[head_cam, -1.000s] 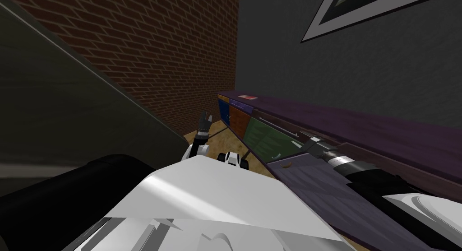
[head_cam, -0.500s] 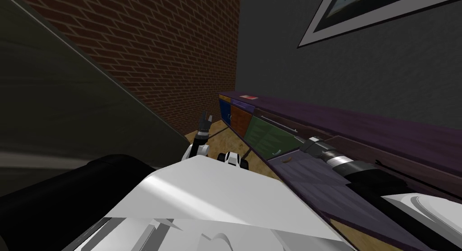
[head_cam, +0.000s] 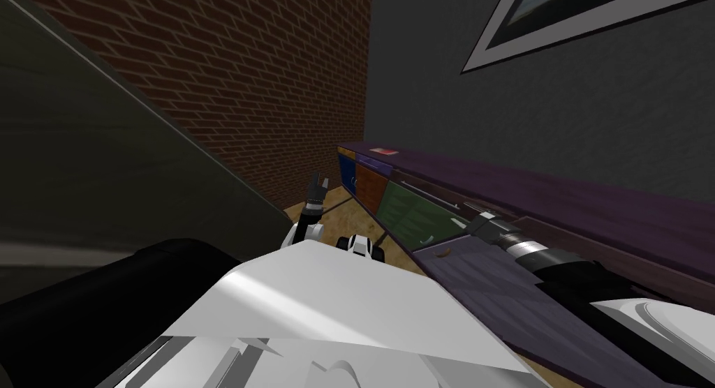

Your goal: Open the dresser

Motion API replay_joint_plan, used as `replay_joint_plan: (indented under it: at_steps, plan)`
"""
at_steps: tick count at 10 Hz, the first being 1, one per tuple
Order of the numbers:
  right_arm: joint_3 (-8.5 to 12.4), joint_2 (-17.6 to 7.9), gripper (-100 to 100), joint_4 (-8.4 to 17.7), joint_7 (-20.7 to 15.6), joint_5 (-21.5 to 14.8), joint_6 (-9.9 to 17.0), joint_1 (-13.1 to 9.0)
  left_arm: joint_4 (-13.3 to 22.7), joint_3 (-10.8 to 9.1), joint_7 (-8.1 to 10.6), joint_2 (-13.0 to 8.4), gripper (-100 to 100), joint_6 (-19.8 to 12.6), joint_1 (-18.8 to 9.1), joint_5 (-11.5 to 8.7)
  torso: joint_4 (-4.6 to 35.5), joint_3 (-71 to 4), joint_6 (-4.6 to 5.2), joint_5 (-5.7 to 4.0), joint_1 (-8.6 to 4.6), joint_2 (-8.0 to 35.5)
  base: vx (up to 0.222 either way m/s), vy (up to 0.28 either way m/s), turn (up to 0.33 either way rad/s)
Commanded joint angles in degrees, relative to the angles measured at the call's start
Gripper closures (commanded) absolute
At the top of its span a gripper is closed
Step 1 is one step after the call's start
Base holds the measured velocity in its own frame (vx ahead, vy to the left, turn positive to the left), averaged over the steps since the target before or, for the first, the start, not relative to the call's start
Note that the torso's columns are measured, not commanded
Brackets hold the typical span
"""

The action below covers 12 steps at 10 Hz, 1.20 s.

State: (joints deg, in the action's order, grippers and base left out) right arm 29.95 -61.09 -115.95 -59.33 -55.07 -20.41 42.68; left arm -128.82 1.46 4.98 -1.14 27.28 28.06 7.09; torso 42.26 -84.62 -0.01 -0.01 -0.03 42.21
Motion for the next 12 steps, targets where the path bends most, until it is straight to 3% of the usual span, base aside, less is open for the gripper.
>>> replay_joint_plan:
  at_steps: [1, 2, 7, 8, 12]
  plan:
    - [0.00, -0.02, -100, 0.03, 0.00, -0.01, 0.03, -0.02, 0.00, 0.01, 0.00, 0.01, 0, 0.00, -0.01, 0.00, 0.11, 0.22, 0.03, 0.08, 0.30, 0.34, 0.017, -0.016, 0.001]
    - [0.00, -0.02, 100, 0.04, 0.00, -0.01, 0.03, -0.03, 0.00, 0.02, 0.00, 0.02, 0, 0.00, -0.02, 0.00, 0.15, 0.29, 0.03, 0.12, 0.37, 0.44, 0.009, -0.007, 0.002]
    - [0.00, 0.14, 100, -1.26, 0.06, 0.14, -0.19, 0.53, 0.00, 0.03, 0.00, 0.03, 0, -0.01, -0.04, 0.00, 0.06, 0.12, 0.01, 0.02, 0.07, 0.19, -0.129, 0.106, -0.045]
    - [-0.02, 0.10, -100, -0.77, 0.03, 0.09, -0.15, 0.32, 0.00, 0.02, 0.00, 0.02, 0, -0.01, -0.03, 0.00, -0.03, -0.08, -0.01, -0.05, -0.19, -0.17, 0.060, -0.030, 0.050]
    - [-0.03, -0.01, -100, 0.16, -0.02, -0.04, 0.00, -0.08, 0.00, 0.00, 0.00, 0.00, 0, 0.00, 0.00, 0.00, 0.01, 0.01, 0.01, -0.03, -0.07, 0.00, 0.112, -0.109, 0.037]
